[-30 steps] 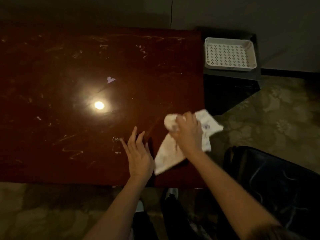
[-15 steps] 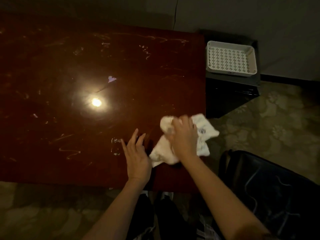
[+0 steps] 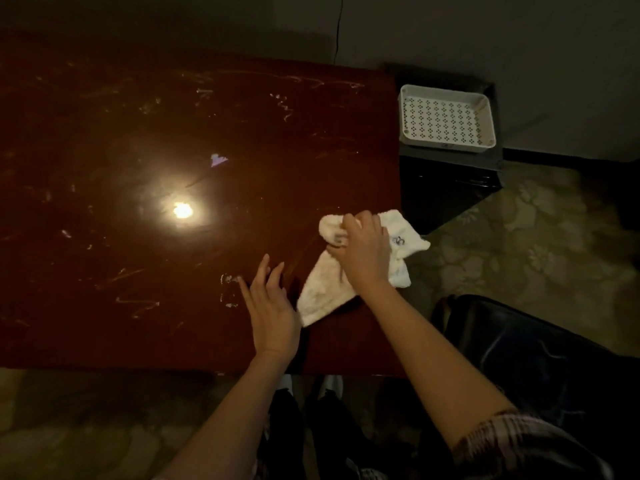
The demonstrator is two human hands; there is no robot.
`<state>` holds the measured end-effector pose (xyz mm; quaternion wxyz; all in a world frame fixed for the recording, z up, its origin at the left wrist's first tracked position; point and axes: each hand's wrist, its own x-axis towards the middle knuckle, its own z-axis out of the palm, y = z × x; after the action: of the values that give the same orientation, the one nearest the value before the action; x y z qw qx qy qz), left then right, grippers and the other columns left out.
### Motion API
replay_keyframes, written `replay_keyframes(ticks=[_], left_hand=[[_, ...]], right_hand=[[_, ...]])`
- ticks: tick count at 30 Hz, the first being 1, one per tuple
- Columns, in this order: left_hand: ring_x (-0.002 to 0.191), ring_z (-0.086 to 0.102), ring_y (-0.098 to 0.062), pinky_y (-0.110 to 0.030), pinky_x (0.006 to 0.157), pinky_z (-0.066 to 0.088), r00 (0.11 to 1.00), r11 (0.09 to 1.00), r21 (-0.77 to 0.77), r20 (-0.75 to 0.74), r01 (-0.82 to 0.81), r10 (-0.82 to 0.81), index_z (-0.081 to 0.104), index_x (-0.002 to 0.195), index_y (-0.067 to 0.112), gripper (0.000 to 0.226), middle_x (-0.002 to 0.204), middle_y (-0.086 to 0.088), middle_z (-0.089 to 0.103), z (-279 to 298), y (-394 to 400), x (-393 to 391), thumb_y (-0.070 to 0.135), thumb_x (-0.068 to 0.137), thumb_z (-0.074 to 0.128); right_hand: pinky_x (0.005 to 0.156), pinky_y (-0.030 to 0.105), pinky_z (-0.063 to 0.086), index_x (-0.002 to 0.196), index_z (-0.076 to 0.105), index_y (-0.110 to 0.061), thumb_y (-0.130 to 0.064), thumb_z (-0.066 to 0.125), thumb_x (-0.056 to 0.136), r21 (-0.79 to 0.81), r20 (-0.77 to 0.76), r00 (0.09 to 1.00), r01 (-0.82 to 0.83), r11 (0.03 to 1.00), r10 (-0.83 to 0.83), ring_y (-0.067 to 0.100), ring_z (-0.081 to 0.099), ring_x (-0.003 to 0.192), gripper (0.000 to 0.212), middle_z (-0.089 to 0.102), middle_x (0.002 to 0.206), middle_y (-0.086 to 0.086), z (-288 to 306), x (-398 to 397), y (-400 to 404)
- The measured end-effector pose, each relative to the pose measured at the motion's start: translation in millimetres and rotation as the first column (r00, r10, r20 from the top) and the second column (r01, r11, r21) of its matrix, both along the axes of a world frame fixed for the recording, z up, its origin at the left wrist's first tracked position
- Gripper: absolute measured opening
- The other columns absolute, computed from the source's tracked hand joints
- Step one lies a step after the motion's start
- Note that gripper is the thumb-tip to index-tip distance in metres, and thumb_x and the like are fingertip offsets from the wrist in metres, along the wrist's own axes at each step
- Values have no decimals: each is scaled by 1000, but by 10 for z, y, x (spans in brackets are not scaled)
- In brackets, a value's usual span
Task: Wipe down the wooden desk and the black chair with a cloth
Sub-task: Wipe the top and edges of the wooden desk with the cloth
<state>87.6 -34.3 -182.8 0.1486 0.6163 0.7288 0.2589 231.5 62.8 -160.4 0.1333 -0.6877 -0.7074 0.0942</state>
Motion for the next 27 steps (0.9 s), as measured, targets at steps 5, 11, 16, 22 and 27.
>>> replay_keyframes(ticks=[5,11,16,22,27], left_hand=[[133,25,-25,-60,108,9,1000,998,58,19,8,-9,33,129,11,41,140,-21,38,57,12,19,6,89,33],[139,13,-25,-65,107,15,993,998,54,116,-11,5,33,131,13,43,142,-17,33,-1,-1,6,4,89,35],[136,27,-33,-49,112,26,957,990,125,288,-60,21,30,131,17,47,144,-15,27,77,-8,-74,5,88,44],[132,32,-22,-44,117,-2,978,966,177,121,-190,170,30,131,13,50,139,-18,40,84,-142,-520,4,87,50],[132,36,-29,-55,115,3,926,921,111,116,-372,360,28,134,12,48,141,-16,38,4,-264,-564,10,90,45]], right_hand=[[65,33,43,89,55,-17,-34,85,54,46,30,999,-17,999,15,26,56,83,49,58,93,7,-60,-57,-690],[65,32,39,87,55,-16,-37,85,56,69,23,1000,-10,998,8,27,55,81,48,57,90,7,-63,-81,-437],[78,37,37,102,56,-14,-38,75,72,-6,13,997,79,997,-79,28,48,100,43,53,105,9,-16,-170,35],[81,34,34,104,58,-18,-39,69,77,-73,-35,998,58,996,-61,24,47,102,36,52,109,6,43,-416,-563],[67,33,41,82,59,-20,-54,61,70,48,42,998,-51,998,49,23,54,82,36,58,90,5,-46,-691,-1034]])
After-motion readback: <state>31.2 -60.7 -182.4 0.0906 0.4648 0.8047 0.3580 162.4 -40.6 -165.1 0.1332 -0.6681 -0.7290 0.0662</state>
